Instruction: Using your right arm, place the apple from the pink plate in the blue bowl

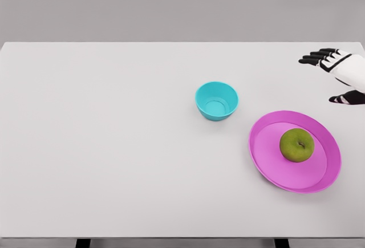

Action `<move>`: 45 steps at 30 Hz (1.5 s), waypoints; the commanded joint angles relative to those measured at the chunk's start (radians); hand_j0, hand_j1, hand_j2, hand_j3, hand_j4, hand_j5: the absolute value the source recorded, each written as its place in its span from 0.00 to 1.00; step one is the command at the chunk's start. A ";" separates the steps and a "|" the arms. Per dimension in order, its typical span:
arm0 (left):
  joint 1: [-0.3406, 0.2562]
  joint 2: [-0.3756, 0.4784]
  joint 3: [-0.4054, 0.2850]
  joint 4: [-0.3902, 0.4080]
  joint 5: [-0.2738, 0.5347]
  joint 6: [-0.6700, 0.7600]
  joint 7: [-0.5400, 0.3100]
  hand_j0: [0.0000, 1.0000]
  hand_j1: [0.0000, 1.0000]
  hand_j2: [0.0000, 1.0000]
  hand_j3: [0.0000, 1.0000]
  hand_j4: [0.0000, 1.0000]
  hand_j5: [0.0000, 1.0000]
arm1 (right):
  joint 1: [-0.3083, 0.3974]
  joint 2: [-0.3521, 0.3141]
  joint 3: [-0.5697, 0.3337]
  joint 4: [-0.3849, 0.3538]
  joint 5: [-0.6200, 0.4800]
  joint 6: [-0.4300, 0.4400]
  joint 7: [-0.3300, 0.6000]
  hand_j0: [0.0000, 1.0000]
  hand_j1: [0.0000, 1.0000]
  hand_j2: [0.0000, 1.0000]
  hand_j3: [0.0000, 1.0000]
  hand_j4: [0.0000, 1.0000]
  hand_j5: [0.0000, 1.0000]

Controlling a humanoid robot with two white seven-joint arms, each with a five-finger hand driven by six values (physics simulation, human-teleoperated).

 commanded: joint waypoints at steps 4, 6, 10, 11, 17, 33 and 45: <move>0.000 0.000 0.000 0.000 0.000 0.000 0.000 1.00 1.00 1.00 1.00 1.00 1.00 | 0.000 -0.019 0.000 -0.004 -0.006 0.001 -0.004 1.00 1.00 1.00 1.00 1.00 1.00; 0.000 0.000 0.000 0.000 0.000 0.000 0.000 1.00 1.00 1.00 1.00 1.00 1.00 | 0.003 -0.048 0.000 -0.034 -0.006 0.001 -0.004 1.00 1.00 1.00 1.00 1.00 1.00; -0.002 0.000 0.000 0.000 0.000 0.000 0.000 1.00 1.00 1.00 1.00 1.00 1.00 | 0.032 -0.130 -0.006 -0.212 -0.009 0.001 0.200 1.00 1.00 1.00 1.00 1.00 1.00; 0.000 0.000 0.000 0.000 0.000 0.000 0.000 1.00 1.00 1.00 1.00 1.00 1.00 | 0.032 -0.130 -0.008 -0.235 -0.012 0.001 0.272 1.00 1.00 1.00 1.00 1.00 1.00; 0.000 0.000 0.000 0.000 0.000 0.000 0.000 1.00 1.00 1.00 1.00 1.00 1.00 | 0.034 -0.133 -0.008 -0.246 -0.014 0.001 0.378 1.00 1.00 1.00 1.00 1.00 1.00; -0.002 0.000 0.000 0.000 0.000 0.000 0.000 1.00 1.00 1.00 1.00 1.00 1.00 | 0.072 -0.099 0.063 -0.262 -0.006 0.001 0.381 1.00 1.00 1.00 1.00 1.00 1.00; 0.000 0.000 0.000 0.000 0.000 0.000 0.000 1.00 1.00 1.00 1.00 1.00 1.00 | 0.060 -0.058 0.093 -0.228 0.000 0.001 0.383 1.00 1.00 1.00 1.00 1.00 1.00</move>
